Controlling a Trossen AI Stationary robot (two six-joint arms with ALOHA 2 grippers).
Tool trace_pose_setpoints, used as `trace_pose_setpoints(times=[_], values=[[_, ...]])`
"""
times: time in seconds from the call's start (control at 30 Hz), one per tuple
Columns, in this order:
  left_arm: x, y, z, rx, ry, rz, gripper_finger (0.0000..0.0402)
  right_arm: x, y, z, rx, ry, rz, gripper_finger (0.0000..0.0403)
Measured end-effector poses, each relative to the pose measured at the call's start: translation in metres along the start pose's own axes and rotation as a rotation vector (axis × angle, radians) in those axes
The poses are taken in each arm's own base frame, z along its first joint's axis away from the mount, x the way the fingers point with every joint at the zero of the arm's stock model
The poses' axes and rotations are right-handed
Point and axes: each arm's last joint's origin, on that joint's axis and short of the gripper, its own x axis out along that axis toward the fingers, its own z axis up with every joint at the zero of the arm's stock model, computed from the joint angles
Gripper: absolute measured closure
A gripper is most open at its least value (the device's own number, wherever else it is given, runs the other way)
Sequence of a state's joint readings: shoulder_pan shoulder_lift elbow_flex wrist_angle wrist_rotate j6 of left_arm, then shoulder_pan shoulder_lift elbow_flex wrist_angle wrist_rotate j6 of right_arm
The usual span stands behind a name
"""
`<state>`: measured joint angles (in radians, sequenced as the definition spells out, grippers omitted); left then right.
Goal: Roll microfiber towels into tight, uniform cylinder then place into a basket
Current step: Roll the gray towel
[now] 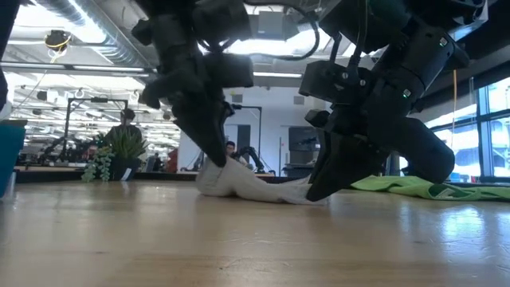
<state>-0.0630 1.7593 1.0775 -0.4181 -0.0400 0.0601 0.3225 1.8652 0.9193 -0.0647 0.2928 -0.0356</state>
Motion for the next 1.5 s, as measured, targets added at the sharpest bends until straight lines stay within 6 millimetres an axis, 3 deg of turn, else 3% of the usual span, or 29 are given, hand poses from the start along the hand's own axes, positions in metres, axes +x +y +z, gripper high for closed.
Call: trace_pose_setpoints(times=[0.43,1.5], values=[[0.011,0.02,-0.002,-0.021,0.016,0.123,0.0402,0.0,0.0,0.0,-0.003,0.0,0.002,0.0388],[0.011,0.035,0.006,-0.047,-0.082,0.182,0.0401,0.0,0.0,0.0,-0.026,-0.002,0.002,0.0388]])
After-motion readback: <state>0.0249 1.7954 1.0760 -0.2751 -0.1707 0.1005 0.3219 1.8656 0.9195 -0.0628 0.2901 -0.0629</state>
